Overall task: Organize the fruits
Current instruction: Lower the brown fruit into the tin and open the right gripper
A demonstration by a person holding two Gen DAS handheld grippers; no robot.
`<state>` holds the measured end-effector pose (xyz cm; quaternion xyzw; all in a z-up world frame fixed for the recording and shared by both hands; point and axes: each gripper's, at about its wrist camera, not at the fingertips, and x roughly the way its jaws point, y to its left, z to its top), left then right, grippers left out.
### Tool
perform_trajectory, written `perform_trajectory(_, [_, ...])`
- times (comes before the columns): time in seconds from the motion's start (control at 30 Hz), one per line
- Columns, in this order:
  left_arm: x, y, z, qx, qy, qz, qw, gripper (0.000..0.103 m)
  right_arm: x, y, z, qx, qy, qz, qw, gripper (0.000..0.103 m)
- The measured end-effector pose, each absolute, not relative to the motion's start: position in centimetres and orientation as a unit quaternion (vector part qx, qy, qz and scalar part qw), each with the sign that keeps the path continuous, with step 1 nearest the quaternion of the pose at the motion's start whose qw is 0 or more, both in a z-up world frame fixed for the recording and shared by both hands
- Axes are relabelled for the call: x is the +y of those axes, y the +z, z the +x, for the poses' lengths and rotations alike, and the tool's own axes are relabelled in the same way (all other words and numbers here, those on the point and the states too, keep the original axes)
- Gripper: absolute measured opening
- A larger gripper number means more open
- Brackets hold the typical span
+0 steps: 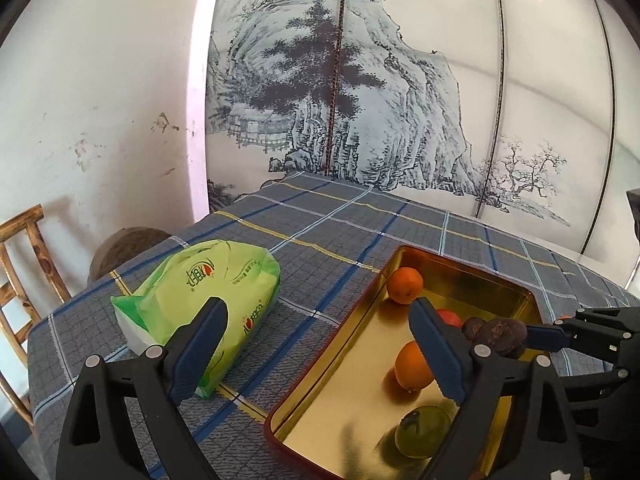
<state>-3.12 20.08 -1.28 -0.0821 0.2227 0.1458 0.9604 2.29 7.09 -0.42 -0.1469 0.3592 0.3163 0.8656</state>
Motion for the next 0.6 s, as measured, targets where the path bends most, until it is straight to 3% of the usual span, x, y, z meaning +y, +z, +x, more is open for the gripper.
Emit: perform_trajectory(0.6, [20.64,-1.41,-3.12,0.225,0.163,-0.091,0.956,0.094,7.40,-0.86,2.65,0.361,0.313,-0.151,0.865,0.042])
